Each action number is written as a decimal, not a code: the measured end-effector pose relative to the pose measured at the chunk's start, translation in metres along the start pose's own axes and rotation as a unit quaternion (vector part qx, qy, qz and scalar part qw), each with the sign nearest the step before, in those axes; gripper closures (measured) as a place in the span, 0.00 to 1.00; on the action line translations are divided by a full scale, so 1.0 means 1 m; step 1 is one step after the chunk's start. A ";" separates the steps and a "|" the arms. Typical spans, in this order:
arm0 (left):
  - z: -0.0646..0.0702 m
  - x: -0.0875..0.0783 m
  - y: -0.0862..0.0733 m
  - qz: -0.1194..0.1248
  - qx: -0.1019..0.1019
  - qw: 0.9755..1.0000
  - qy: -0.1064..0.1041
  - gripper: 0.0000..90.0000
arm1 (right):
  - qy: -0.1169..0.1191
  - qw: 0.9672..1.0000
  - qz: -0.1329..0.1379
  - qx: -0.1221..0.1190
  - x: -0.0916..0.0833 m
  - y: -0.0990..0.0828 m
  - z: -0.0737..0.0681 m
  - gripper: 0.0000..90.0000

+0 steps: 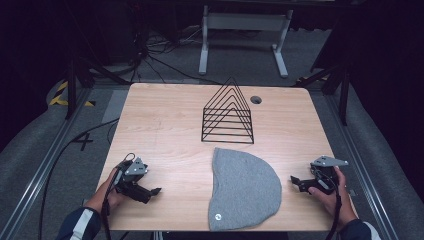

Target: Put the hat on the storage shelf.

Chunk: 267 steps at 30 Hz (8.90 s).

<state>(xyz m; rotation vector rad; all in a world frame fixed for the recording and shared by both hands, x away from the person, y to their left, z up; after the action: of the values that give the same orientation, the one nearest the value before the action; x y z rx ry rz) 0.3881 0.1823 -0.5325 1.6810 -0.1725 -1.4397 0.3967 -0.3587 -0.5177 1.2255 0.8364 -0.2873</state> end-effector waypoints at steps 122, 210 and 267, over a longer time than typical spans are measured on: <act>0.056 0.074 0.113 -0.012 0.042 0.997 -0.058 0.94 | 0.177 0.973 -0.001 -0.146 0.024 0.073 -0.143 0.93; -0.053 -0.056 0.357 0.162 0.089 0.979 0.082 0.95 | 0.050 0.963 0.221 -0.147 -0.063 0.353 -0.061 0.94; -0.031 -0.002 0.268 0.167 0.080 0.983 0.007 0.95 | 0.124 0.957 0.187 -0.185 -0.024 0.269 -0.089 0.93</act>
<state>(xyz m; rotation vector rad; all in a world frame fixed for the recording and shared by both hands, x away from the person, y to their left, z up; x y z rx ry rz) 0.5271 0.0401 -0.3495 1.6929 -0.5499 -1.1862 0.5087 -0.1897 -0.3185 1.0485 0.8080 0.3270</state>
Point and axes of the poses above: each handheld gripper's, and its own axes: x roughly forward along the jaws, y roughly out of its top, z roughly to its right, the point moved 7 cm from there along x, roughly forward along the jaws, and after that the axes turned 5 degrees about -y, right-handed, at the moved point
